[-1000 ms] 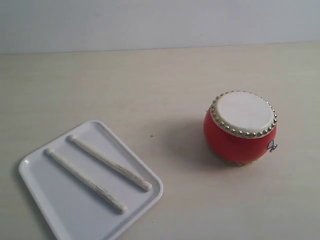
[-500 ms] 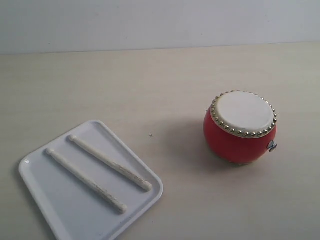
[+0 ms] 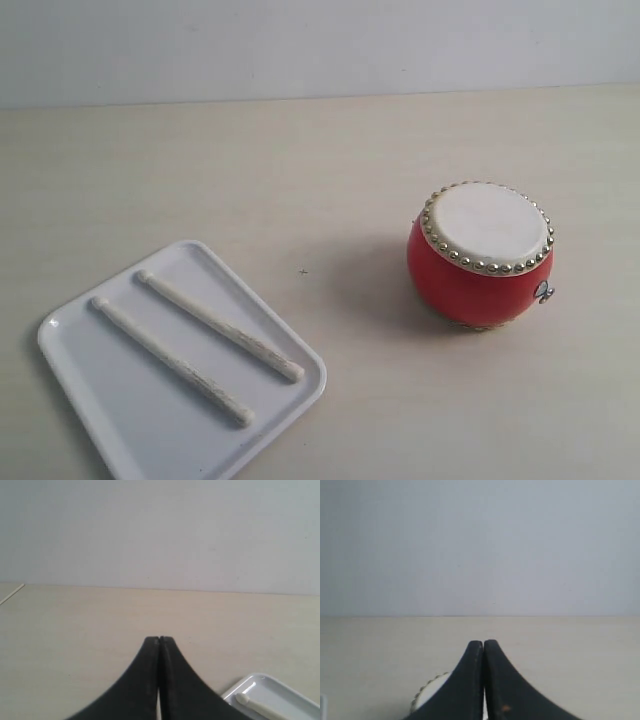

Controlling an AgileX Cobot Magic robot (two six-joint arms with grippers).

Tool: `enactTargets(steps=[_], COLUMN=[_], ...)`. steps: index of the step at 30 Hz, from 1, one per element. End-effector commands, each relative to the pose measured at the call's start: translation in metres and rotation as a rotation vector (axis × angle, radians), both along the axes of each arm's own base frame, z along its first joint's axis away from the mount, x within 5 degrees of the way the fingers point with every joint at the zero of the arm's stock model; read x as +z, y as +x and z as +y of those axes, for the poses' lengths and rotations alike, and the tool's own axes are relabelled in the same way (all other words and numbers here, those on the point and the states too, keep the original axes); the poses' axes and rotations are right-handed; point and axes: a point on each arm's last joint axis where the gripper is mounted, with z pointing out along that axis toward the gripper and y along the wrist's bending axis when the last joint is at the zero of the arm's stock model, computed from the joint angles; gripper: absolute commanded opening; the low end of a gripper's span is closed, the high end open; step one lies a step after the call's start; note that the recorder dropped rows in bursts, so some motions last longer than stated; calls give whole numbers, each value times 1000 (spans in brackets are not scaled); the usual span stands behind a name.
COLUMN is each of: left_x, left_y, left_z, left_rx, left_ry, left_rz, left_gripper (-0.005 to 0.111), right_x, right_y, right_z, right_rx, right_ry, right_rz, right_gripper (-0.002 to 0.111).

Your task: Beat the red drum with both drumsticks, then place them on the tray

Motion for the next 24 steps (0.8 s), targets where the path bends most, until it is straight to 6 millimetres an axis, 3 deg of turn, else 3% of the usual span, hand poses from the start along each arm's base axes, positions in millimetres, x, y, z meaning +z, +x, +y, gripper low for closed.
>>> enactTargets(steps=[1, 6, 24], left_x=[0, 0, 0], left_y=[0, 0, 0], left_z=[0, 0, 0], left_rx=[2, 2, 2], left_ry=[1, 1, 1], left_rz=[-15, -15, -13], left_gripper=[0, 0, 0], right_x=[-19, -52, -67], right_y=[-1, -8, -9], right_z=[-7, -12, -13], right_rx=[-93, -155, -184], right_ry=[4, -15, -37], right_rz=[-70, -137, 3], right_gripper=[0, 0, 0])
